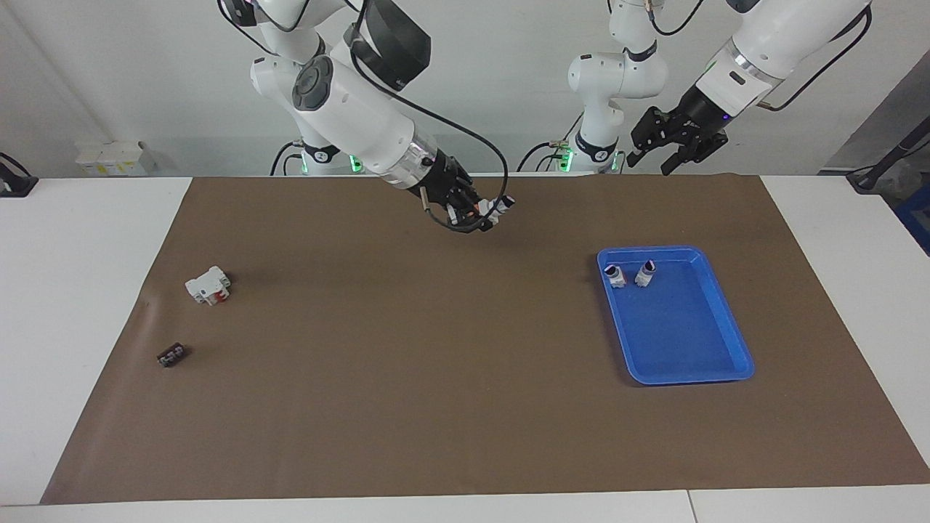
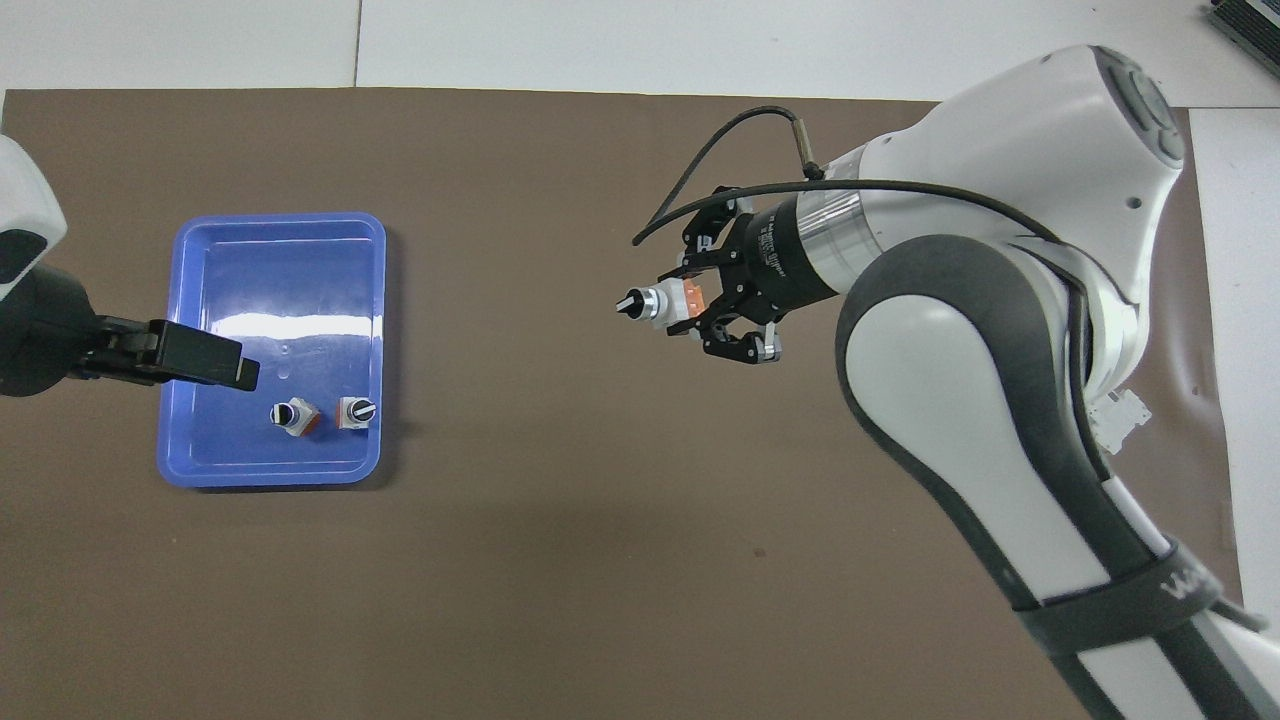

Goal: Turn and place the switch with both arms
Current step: 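Carry the switch toward the tray while the left gripper reaches toward it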

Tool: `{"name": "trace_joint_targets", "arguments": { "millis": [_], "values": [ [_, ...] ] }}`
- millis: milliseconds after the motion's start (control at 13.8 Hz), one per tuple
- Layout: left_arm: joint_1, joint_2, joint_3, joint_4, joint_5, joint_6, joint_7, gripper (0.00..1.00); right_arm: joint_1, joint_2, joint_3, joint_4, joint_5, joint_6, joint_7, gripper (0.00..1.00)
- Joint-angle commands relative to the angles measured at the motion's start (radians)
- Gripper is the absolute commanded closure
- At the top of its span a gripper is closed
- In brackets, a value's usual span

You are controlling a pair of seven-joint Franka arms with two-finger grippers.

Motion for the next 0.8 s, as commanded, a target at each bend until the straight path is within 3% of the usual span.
{"name": "trace_joint_targets", "arguments": {
  "millis": [0,579,724],
  "values": [
    [0.015,-0.029,0.005,-0.035,-0.155,0.027,-0.133,0.30,0.026,-0.007,0.002,-0.004,0.026,0.016,0.099,1.00],
    [-0.046,-0.022,-0.027,-0.043,-0.198,0.193,-0.737,0.36,0.076,-0.013,0.009,-0.010,0.012,0.019,0.111,1.00],
    [-0.063,-0.029,-0.027,-0.064,-0.199,0.210,-0.799,0.36,0.084,-0.011,0.011,-0.007,0.003,0.059,0.108,1.00]
  ]
}}
